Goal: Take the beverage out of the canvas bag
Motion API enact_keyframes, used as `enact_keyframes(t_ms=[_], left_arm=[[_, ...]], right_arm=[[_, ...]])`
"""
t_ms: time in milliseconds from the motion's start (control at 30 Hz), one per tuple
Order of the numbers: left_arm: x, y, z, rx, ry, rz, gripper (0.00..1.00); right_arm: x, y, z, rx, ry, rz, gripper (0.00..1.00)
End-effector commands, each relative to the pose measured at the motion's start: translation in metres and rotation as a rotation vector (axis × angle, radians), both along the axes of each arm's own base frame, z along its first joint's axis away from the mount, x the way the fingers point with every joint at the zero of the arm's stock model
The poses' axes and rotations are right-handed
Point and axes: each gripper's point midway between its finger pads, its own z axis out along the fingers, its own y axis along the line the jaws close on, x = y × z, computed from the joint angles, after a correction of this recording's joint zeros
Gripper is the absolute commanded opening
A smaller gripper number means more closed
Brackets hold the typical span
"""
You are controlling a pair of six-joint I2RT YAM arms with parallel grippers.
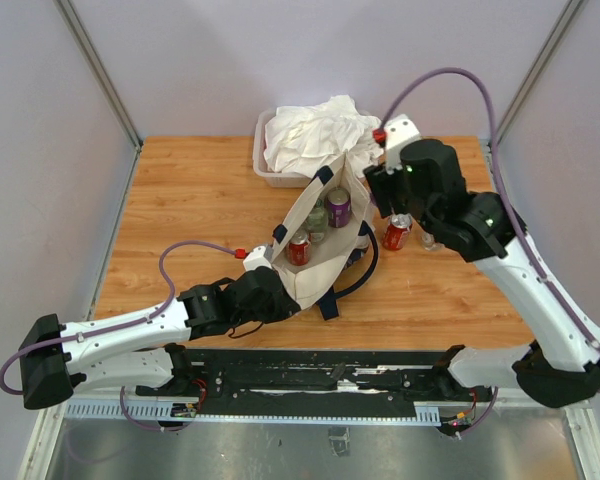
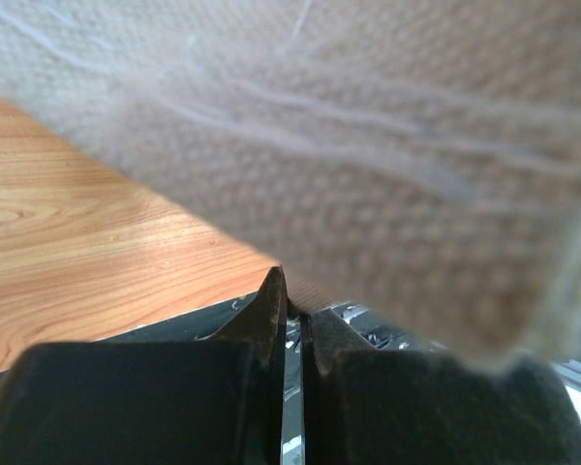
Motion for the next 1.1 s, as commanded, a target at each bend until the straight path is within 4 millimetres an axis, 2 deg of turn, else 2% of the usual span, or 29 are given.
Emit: enact_keyframes(t_ms=[0,200,333,467,633,833,1067], left_arm=[[-0.008,0.007,-0.014,0.041,0.028,-0.021,0.01],[-0.009,0.009,-0.015,0.039,0.029,-0.017,0.01],[-0.009,0.008,-0.015,0.041,0.032,-0.018,0.00],[-0.008,0.008,-0.015,0.044,0.030,-0.018,0.01],[-0.008,0.009,-0.015,0.043,0.029,-0.015,0.01],[-0.008,0.008,-0.015,0.042,0.031,-0.016,0.00],[-0.008,0.007,-0.014,0.041,0.029,-0.019,0.01]], right_arm=[[-0.004,-0.070,-0.033,0.062,0.044,-0.247,0.01],[-0.024,-0.111,-0.101,0.108,0.180,-0.385,0.01],[-0.026,-0.121,-0.146,0.146,0.280,-0.438,0.01],[-0.021,-0.124,-0.176,0.169,0.333,-0.463,0.01],[-0.010,-0.133,-0.201,0.161,0.362,-0.508,0.01],[0.001,-0.147,-0.213,0.090,0.339,-0.552,0.01],[0.007,-0.151,-0.230,0.048,0.377,-0.577,0.01]])
